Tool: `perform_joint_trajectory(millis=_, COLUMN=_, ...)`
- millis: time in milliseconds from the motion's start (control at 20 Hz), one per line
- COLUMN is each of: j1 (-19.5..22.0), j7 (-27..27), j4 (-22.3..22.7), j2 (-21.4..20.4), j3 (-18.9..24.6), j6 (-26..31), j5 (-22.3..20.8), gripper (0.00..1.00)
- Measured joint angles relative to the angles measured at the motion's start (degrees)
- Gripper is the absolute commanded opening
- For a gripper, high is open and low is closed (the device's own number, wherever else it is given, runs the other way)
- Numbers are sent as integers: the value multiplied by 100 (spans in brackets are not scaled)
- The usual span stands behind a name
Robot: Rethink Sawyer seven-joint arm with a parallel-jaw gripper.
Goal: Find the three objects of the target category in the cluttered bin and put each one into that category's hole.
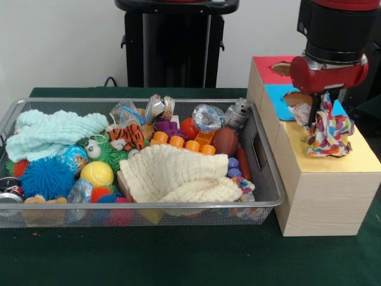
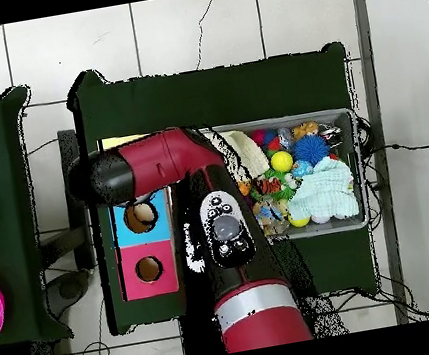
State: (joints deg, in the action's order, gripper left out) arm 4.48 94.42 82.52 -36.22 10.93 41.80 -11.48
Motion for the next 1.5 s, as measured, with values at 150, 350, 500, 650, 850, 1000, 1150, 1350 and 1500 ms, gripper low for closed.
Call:
perform_joint_trajectory(millis=150, j1=-102, j7=121, j4=0, j2=9, j3=-63, j6=1, j5=105, gripper=0)
perform_joint_trajectory(millis=350, j1=-184, j7=205, j4=2, j2=14, j3=-150, j6=1, j5=202, gripper=0)
perform_joint_trajectory(millis=500, j1=-193, j7=215, j4=2, j2=19, j3=-190, j6=-4, j5=214, gripper=0)
perform_joint_trajectory(millis=650, j1=-193, j7=215, j4=2, j2=32, j3=-250, j6=-32, j5=223, gripper=0)
perform_joint_trajectory(millis=850, j1=-193, j7=215, j4=2, j2=51, j3=-336, j6=-83, j5=273, gripper=0)
perform_joint_trajectory(millis=1000, j1=-196, j7=215, j4=2, j2=56, j3=-363, j6=-107, j5=303, gripper=0)
perform_joint_trajectory(millis=1150, j1=-201, j7=215, j4=1, j2=60, j3=-389, j6=-135, j5=358, gripper=0)
perform_joint_trajectory(millis=1350, j1=-250, j7=215, j4=1, j2=70, j3=-476, j6=-143, j5=460, gripper=100)
perform_joint_trajectory(millis=1500, j1=-280, j7=215, j4=2, j2=77, j3=-509, j6=-143, j5=488, gripper=100)
